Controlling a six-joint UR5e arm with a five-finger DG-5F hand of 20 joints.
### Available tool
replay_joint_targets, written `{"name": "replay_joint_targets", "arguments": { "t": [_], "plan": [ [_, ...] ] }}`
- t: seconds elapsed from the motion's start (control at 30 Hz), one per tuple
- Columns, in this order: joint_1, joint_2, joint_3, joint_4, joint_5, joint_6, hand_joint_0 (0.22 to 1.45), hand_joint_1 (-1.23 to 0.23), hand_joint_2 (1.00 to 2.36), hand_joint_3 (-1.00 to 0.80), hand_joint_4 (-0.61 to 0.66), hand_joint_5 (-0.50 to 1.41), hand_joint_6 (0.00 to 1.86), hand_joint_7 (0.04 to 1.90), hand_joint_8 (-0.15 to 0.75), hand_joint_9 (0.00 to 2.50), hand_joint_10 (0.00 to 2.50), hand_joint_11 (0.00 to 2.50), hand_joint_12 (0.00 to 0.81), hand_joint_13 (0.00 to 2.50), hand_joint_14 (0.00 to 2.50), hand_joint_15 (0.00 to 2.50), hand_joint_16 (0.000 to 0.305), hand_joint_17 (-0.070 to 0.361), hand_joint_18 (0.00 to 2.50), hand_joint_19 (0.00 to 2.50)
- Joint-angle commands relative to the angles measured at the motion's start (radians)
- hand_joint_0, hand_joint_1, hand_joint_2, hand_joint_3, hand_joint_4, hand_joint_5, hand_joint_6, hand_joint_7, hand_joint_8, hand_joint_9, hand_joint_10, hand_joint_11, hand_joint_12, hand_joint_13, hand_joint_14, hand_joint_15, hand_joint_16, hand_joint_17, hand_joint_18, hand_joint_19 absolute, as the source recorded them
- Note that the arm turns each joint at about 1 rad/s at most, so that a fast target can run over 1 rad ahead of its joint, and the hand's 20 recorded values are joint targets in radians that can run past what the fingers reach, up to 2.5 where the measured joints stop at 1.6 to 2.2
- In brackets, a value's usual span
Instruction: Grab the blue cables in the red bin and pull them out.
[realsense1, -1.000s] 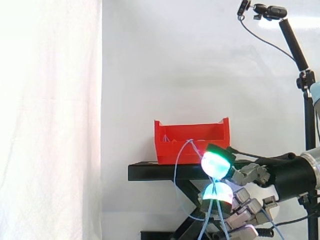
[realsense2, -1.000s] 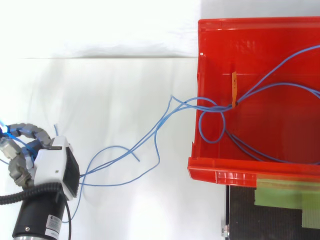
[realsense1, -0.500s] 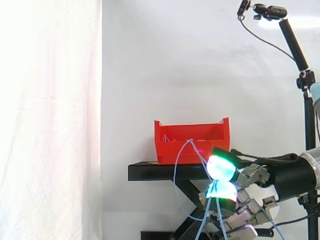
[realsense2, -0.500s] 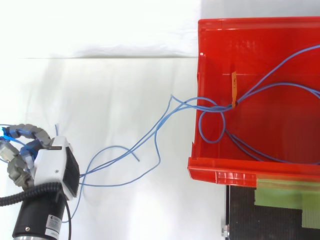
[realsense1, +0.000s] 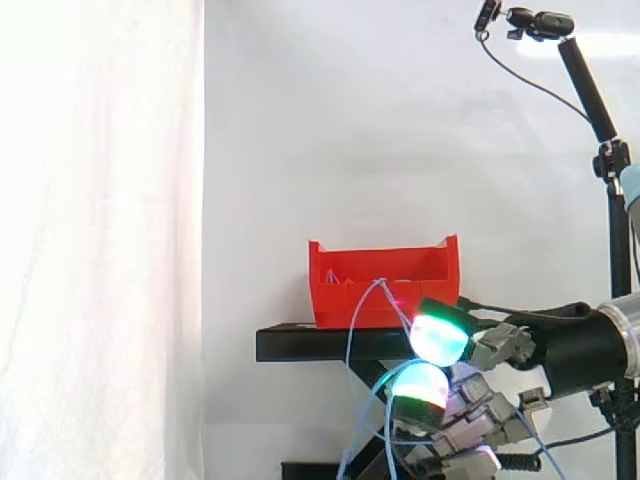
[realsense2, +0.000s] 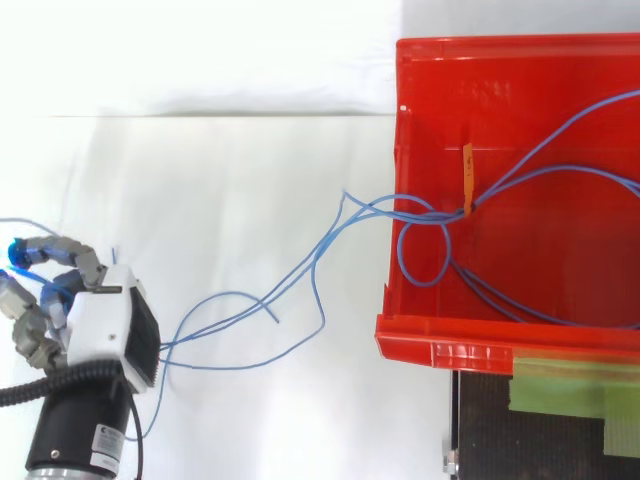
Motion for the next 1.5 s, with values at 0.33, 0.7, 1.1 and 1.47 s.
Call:
{"name": "replay_joint_targets", "arguments": {
  "t": [0.33, 0.7, 1.1, 1.47],
  "plan": [
    [-0.007, 0.0, 0.0, 0.129, 0.0, -0.132, 0.81, -0.95, 1.0, -1.0, 0.07, 0.49, 0.83, 0.48, 0.242, 0.63, 2.5, 1.19, 0.347, 0.84, 1.86, 1.15, 0.048, 0.108, 0.86, 1.25],
    [-0.007, 0.0, 0.0, 0.127, 0.0, -0.132, 0.75, -0.87, 1.0, -1.0, 0.08, 0.53, 0.78, 0.49, 0.261, 0.65, 2.5, 1.15, 0.359, 0.86, 1.89, 1.1, 0.05, 0.113, 0.88, 1.24],
    [-0.008, 0.0, 0.0, 0.137, -0.001, -0.152, 0.89, -0.93, 1.0, -0.96, 0.05, 0.47, 1.22, 0.42, 0.236, 0.66, 2.5, 1.17, 0.331, 0.89, 1.78, 1.16, 0.045, 0.101, 0.89, 1.25],
    [-0.016, 0.0, 0.0, 0.235, -0.023, -0.349, 0.94, -0.94, 1.01, -0.77, 0.01, 0.43, 1.39, 0.39, 0.245, 0.64, 2.5, 1.14, 0.335, 0.91, 1.77, 1.17, 0.045, 0.101, 0.91, 1.24]
  ]
}}
